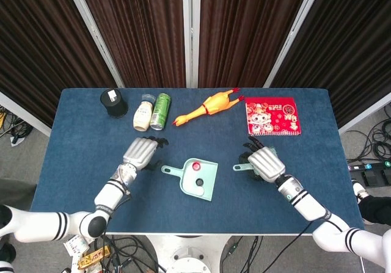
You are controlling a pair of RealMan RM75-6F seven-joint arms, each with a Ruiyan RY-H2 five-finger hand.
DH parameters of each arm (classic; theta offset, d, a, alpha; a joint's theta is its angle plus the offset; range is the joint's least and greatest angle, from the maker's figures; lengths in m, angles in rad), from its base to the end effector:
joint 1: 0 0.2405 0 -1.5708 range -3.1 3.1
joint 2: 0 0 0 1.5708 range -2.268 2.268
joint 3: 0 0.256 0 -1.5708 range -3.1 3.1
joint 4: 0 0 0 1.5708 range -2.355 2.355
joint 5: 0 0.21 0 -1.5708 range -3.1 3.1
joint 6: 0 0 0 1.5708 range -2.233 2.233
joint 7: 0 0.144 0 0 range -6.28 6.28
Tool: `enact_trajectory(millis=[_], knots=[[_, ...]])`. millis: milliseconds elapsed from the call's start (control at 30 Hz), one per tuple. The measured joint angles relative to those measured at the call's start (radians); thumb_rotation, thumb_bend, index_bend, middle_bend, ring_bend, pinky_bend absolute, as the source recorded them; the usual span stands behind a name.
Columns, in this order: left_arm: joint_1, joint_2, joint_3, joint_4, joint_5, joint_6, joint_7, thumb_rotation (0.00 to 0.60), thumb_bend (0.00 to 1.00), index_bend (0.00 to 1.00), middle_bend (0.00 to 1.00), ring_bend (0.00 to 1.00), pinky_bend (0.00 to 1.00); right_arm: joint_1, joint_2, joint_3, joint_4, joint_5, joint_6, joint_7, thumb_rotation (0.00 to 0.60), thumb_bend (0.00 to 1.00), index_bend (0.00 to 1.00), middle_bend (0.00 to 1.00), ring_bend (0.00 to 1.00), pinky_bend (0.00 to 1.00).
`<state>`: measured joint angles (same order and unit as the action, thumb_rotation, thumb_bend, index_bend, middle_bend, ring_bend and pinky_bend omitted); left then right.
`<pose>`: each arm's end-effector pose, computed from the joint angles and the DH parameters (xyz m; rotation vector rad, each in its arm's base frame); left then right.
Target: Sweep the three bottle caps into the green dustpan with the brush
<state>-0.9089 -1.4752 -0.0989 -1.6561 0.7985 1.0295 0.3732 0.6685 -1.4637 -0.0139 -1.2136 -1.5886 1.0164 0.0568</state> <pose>-0.1187 0.3422 -0.0083 -1.8452 -1.1153 -0.8820 -0.2252 -0.3291 0.0097 2.0873 -0.7377 0.8830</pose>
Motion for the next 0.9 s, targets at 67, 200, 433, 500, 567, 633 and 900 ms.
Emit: enact_trajectory(millis=[67, 200, 433, 500, 567, 633, 900], knots=[[0.028, 0.026, 0.008, -0.01, 0.04, 0.036, -0.008, 0.6, 0.37, 0.25, 0.31, 0.24, 0.3, 0.004, -0.002, -0.001, -0.005, 0.026, -0.038, -0.061, 0.6, 0.45, 0.36, 0.42, 0.03, 0.0], [0.1, 0.089, 0.033, -0.032, 0.127, 0.107, -0.036, 0.6, 0.34, 0.25, 0.31, 0.24, 0.3, 0.002, -0.018, -0.001, -0.015, 0.093, -0.095, -0.154, 0.6, 0.33, 0.17, 0.34, 0.0, 0.0], [0.218, 0.182, 0.082, -0.043, 0.23, 0.194, -0.097, 0.6, 0.29, 0.27, 0.31, 0.24, 0.28, -0.036, 0.013, 0.014, -0.088, 0.143, -0.072, -0.163, 0.6, 0.16, 0.05, 0.26, 0.0, 0.0], [0.264, 0.198, 0.096, -0.035, 0.261, 0.233, -0.127, 0.6, 0.28, 0.28, 0.31, 0.24, 0.27, -0.061, 0.043, 0.017, -0.111, 0.143, -0.025, -0.145, 0.6, 0.17, 0.05, 0.26, 0.0, 0.0], [0.306, 0.209, 0.109, -0.014, 0.288, 0.27, -0.154, 0.6, 0.28, 0.29, 0.31, 0.24, 0.26, -0.089, 0.076, 0.019, -0.129, 0.141, 0.028, -0.119, 0.6, 0.2, 0.06, 0.26, 0.0, 0.01], [0.354, 0.222, 0.125, 0.02, 0.327, 0.312, -0.19, 0.6, 0.28, 0.29, 0.31, 0.24, 0.25, -0.129, 0.122, 0.02, -0.147, 0.137, 0.094, -0.079, 0.6, 0.22, 0.06, 0.26, 0.0, 0.01], [0.537, 0.24, 0.164, 0.153, 0.439, 0.492, -0.322, 0.6, 0.22, 0.29, 0.31, 0.23, 0.22, -0.326, 0.273, 0.011, -0.199, 0.13, 0.355, 0.134, 0.6, 0.24, 0.06, 0.23, 0.0, 0.02]])
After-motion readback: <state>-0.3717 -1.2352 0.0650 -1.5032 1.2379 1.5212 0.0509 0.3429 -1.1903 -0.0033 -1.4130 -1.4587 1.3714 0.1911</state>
